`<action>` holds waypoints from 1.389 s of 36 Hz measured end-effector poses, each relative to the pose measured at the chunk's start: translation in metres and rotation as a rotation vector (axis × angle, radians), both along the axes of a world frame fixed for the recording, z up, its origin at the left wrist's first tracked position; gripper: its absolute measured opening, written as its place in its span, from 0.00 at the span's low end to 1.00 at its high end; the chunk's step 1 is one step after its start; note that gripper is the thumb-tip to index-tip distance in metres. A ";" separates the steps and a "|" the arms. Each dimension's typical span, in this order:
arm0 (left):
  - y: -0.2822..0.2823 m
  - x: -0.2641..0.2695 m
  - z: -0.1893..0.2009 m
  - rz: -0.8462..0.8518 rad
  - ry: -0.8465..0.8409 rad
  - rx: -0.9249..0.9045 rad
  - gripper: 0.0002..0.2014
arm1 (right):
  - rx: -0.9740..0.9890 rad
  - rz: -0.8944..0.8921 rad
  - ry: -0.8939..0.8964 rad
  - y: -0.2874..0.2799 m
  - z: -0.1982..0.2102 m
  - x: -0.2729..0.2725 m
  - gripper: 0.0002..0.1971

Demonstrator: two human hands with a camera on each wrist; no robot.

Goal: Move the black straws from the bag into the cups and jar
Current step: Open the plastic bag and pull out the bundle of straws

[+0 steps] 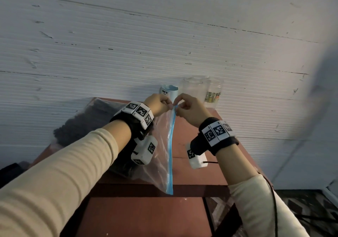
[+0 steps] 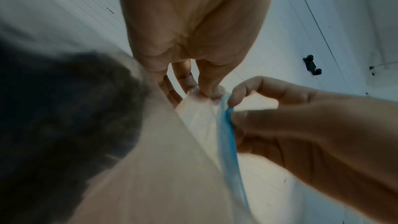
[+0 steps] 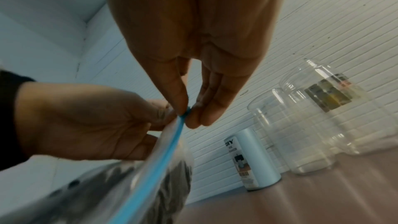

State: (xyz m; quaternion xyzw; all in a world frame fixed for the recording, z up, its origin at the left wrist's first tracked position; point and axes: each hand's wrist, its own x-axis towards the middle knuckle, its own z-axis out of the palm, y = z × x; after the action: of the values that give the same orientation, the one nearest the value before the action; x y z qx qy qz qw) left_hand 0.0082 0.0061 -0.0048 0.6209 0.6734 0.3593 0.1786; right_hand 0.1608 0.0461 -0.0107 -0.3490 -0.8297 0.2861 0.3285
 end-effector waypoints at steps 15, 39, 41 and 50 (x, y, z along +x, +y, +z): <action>-0.013 -0.015 0.013 0.194 -0.175 0.028 0.16 | 0.010 0.091 -0.162 -0.023 -0.021 0.012 0.08; -0.040 0.015 -0.004 -0.047 -0.498 -0.178 0.11 | -0.018 0.091 -0.103 -0.038 -0.015 0.022 0.11; -0.037 0.012 -0.004 -0.034 -0.498 -0.144 0.11 | -0.046 0.101 -0.118 -0.038 -0.014 0.022 0.10; -0.030 -0.002 0.004 0.131 -0.447 0.012 0.10 | -0.225 0.239 -0.208 -0.048 -0.005 0.020 0.05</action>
State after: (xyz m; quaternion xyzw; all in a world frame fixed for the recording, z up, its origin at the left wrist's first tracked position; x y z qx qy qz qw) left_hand 0.0059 -0.0243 -0.0012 0.4819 0.6537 0.5028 0.2959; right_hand 0.1808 -0.0023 -0.0153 -0.3102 -0.8575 0.3764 0.1637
